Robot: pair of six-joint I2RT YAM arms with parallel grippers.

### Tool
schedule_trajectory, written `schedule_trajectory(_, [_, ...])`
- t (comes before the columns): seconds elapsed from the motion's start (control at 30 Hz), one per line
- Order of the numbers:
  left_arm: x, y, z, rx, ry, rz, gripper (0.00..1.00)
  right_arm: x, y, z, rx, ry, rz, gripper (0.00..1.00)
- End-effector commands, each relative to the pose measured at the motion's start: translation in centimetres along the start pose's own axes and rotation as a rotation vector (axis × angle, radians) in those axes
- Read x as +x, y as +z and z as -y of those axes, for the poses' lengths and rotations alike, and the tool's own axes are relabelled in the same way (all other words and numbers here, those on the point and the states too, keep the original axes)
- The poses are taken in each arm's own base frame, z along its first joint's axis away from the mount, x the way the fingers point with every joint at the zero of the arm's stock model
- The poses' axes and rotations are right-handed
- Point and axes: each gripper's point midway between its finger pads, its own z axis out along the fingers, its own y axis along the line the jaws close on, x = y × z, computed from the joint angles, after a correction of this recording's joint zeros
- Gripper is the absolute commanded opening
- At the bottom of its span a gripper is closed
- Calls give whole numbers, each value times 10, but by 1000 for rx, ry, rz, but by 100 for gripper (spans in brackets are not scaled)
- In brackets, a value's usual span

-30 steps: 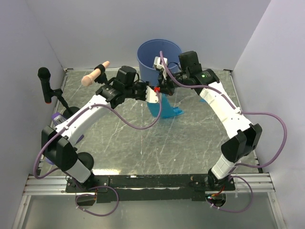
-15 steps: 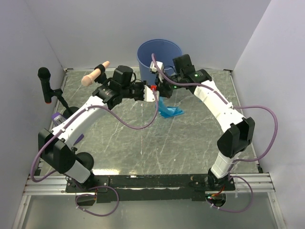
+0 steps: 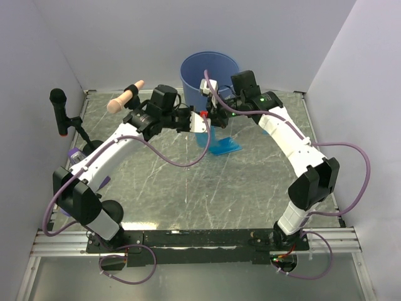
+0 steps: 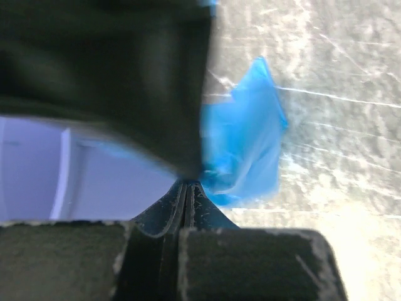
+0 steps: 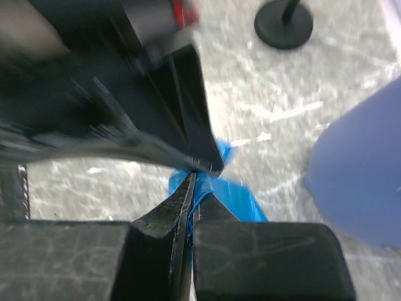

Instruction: Put the trash bags into the trash bin

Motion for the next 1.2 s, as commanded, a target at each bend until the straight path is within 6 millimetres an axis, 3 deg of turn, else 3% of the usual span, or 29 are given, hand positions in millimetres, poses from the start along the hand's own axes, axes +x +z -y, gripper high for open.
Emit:
schedule_trajectory(0.0, [-34,-19,-43,-117,96,25,1,18,-2,-12,-21,-60,-64,0])
schedule_trajectory(0.13, [-9,-9,-40,-127,112,-35,1,-2,-7,-27,-65,-73,6,0])
schedule_trajectory(0.23, [-7,1,-22,-62,61,-7,1,-27,-7,-15,-41,-47,81,0])
schedule_trajectory(0.3, [-14,2,-7,-3,32,22,1,-38,-10,4,19,-17,113,0])
schedule_trajectory(0.4, [-33,-7,7,46,17,89,1,-27,-7,31,127,-45,65,0])
schedule_trajectory(0.5, [-42,-14,1,11,16,114,1,-5,0,40,145,-52,1,0])
schedule_trajectory(0.63, [-34,-14,-14,-45,33,81,1,-9,-1,12,63,-42,22,0])
schedule_trajectory(0.77, [-8,-7,-18,-59,15,21,1,-34,-14,-35,-135,-79,111,0])
schedule_trajectory(0.83, [5,-4,-11,-34,18,-6,1,-48,-20,-38,-155,-80,153,0])
schedule_trajectory(0.9, [12,-4,-1,-3,40,-20,1,-58,-24,-24,-149,-63,174,0])
schedule_trajectory(0.97, [10,-8,1,-5,57,-15,1,-47,-18,-2,-85,-42,132,0])
schedule_trajectory(1.07, [-15,-21,-15,-59,76,45,1,-12,-4,26,43,-47,30,0])
schedule_trajectory(1.17, [-36,-31,-40,-151,103,96,0,12,4,11,-17,-44,-46,0])
